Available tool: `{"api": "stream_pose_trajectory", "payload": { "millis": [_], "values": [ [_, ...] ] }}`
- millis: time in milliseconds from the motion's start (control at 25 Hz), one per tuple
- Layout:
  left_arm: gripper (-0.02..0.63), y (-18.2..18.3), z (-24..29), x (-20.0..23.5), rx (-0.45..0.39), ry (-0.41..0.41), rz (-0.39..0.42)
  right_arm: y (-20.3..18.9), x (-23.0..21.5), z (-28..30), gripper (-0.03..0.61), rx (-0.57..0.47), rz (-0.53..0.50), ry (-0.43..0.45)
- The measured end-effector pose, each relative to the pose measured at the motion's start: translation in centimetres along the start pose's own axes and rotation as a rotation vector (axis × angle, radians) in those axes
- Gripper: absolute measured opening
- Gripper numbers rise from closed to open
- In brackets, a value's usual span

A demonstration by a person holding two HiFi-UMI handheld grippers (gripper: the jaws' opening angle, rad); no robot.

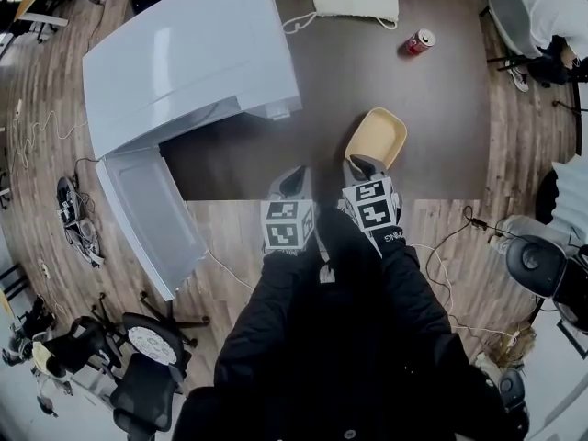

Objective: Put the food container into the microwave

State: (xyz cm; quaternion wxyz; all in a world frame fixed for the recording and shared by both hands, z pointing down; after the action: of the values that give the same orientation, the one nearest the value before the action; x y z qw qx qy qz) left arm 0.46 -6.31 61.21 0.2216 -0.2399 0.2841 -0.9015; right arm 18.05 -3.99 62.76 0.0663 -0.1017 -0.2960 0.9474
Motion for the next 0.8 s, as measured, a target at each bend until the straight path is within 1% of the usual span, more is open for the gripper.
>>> {"api": "stream_pose_trajectory", "payload": {
  "millis": [240, 560, 800],
  "values": [
    [0.034, 0.0, 0.6, 0.5, 0.016, -0.004, -0.006, 0.0, 0.3, 1.2, 0.064, 0.064, 0.000, 0.008],
    [0.034, -0.2, 0.8, 1.4, 0.024, 0.003, -0.007, -0.5, 0.2, 2.4, 0.067, 0.115, -0.007, -0.030],
    [0.034, -0.5, 0.7, 1.7, 0.030, 0.005, -0.009, -0.6, 0.4, 2.5, 0.046, 0.131, -0.039, -0.061]
  ]
}}
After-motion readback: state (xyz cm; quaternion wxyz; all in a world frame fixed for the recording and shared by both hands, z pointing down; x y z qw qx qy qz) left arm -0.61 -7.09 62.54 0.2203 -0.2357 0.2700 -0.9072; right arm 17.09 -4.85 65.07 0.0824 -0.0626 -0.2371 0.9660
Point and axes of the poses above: the fingertips, and each gripper's own axes: z forward along the fingers, x to its left, y out of its top, the point moved 10 cm from there along -z, backward along the fingers, and after that the axes turned 4 degrees about z, right-handed, at the moved point
